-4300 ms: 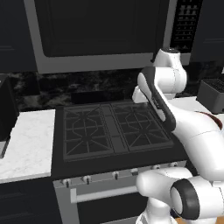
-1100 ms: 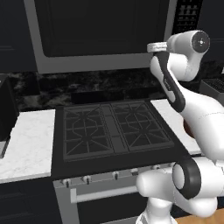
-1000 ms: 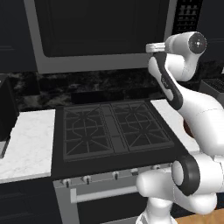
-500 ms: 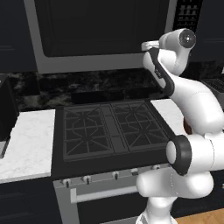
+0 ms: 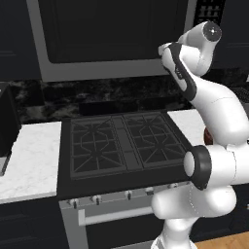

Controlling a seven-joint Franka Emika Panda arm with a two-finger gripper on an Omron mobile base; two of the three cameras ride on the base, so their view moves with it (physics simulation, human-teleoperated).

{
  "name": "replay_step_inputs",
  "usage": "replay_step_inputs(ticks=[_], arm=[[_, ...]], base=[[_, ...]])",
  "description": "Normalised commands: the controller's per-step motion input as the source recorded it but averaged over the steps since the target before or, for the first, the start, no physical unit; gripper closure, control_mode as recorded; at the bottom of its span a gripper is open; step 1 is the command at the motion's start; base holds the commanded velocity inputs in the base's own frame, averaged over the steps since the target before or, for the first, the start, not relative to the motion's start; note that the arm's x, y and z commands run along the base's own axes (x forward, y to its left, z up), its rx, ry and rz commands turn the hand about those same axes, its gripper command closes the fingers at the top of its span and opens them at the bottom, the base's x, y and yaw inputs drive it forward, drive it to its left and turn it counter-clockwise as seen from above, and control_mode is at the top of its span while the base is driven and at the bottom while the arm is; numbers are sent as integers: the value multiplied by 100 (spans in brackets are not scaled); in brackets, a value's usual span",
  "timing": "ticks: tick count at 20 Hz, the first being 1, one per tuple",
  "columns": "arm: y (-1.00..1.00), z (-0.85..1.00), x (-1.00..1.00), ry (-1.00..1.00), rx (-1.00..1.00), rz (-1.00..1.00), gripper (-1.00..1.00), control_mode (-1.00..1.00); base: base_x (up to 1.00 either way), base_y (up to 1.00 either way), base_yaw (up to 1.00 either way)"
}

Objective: Open the microwave, place the bowl with waffle inside the microwave, then close the microwave door and turn it on.

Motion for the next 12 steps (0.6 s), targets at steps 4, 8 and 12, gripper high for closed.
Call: replay_step_inputs(ticks=[4,8,12], arm=[[0,-3,26,1,0,0,100,-100],[5,0,0,0,0,0,100,-100],[28,0,-1,0,0,-2,100,-100]], base=[[0,0,0],[0,0,0],[0,0,0]])
